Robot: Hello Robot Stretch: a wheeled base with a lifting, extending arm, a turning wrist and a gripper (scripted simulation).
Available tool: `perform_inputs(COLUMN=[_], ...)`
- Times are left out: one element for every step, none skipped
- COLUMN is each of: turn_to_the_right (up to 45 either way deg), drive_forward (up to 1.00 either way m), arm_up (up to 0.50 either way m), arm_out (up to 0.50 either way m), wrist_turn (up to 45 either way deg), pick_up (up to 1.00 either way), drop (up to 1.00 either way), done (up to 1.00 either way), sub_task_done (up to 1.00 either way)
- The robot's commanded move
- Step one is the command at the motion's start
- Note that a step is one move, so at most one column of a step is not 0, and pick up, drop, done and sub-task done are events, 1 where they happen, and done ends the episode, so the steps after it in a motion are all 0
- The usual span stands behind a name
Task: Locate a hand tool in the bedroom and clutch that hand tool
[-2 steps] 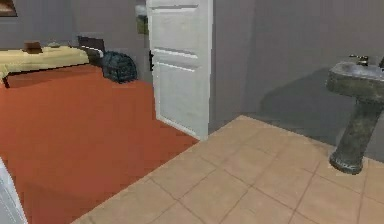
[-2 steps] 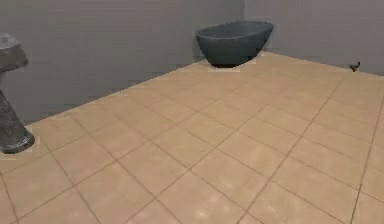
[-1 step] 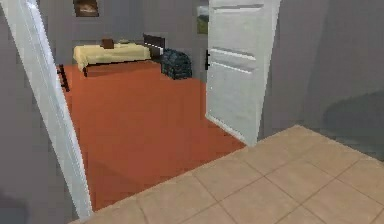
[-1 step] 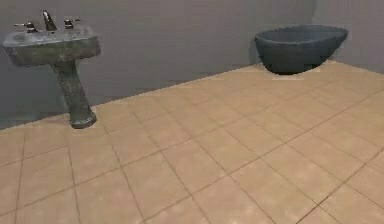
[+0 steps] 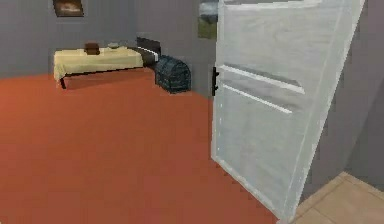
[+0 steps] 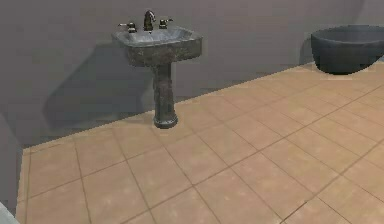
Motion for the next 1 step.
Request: perform_inputs(turn_to_the_right=[0.0], drive_forward=[0.15], arm_up=[0.0], arm_out=[0.0], wrist_turn=[0.0], pick_up=[0.0], drop=[0.0], done=[0.0], sub_task_done=[0.0])
